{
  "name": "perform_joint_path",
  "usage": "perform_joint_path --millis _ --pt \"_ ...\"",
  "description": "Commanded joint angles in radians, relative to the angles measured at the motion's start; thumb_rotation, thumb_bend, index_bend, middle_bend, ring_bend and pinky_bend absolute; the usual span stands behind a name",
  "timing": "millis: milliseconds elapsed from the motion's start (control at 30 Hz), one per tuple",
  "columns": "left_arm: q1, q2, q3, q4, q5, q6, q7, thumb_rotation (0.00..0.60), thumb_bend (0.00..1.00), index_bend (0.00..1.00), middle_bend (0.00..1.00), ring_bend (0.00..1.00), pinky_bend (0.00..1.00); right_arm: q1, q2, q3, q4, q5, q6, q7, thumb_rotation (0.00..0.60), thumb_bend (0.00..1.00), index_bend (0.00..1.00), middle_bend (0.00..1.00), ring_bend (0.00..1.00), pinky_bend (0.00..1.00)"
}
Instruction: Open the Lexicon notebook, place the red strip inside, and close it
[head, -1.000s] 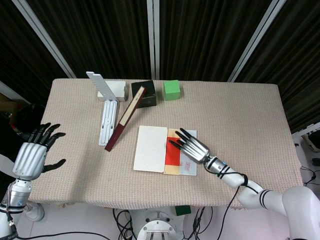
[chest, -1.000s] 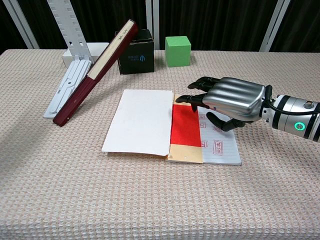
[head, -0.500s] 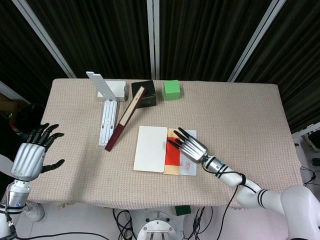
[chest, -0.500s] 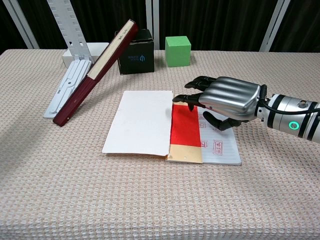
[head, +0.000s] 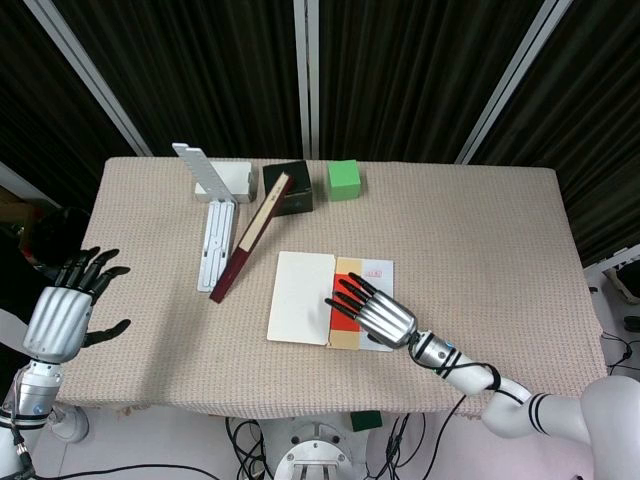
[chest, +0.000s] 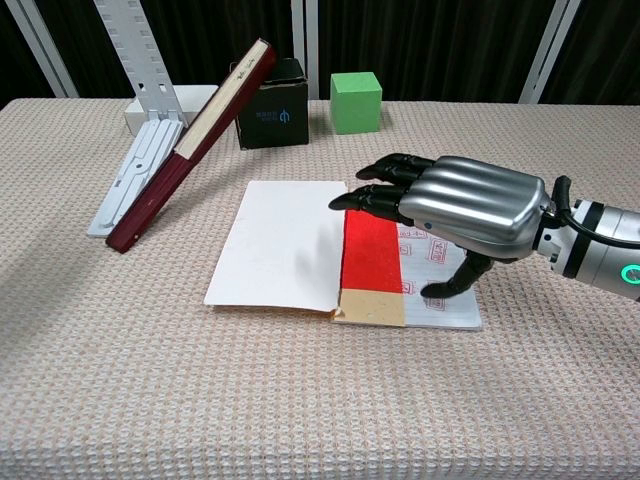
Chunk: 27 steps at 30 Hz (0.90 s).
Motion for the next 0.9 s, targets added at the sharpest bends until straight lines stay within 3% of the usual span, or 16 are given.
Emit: perform_joint_path --millis 33,667,900 --pt "0.001 0.003 0.0 -0.007 0.003 0.003 0.007 0.6 0.02 0.27 0.13 0.08 0.12 -0.01 0.003 -0.011 -0.04 -0.01 0.001 0.006 0.6 0.0 0.0 0.0 0.0 0.0" --pt "0.016 0.01 0.007 -0.009 0.005 0.015 0.005 0.6 0.02 0.27 0.13 0.08 0.12 0.047 -0.1 0.049 0.007 0.012 -0.08 0.034 0.6 0.0 0.0 0.0 0.0 0.0" --pt "0.02 0.01 0.007 0.0 0.003 0.019 -0.003 0.6 0.02 0.27 0.13 0.08 0.12 0.056 -0.104 0.044 0.01 0.001 -0.079 0.05 0.6 0.0 0.0 0.0 0.0 0.0"
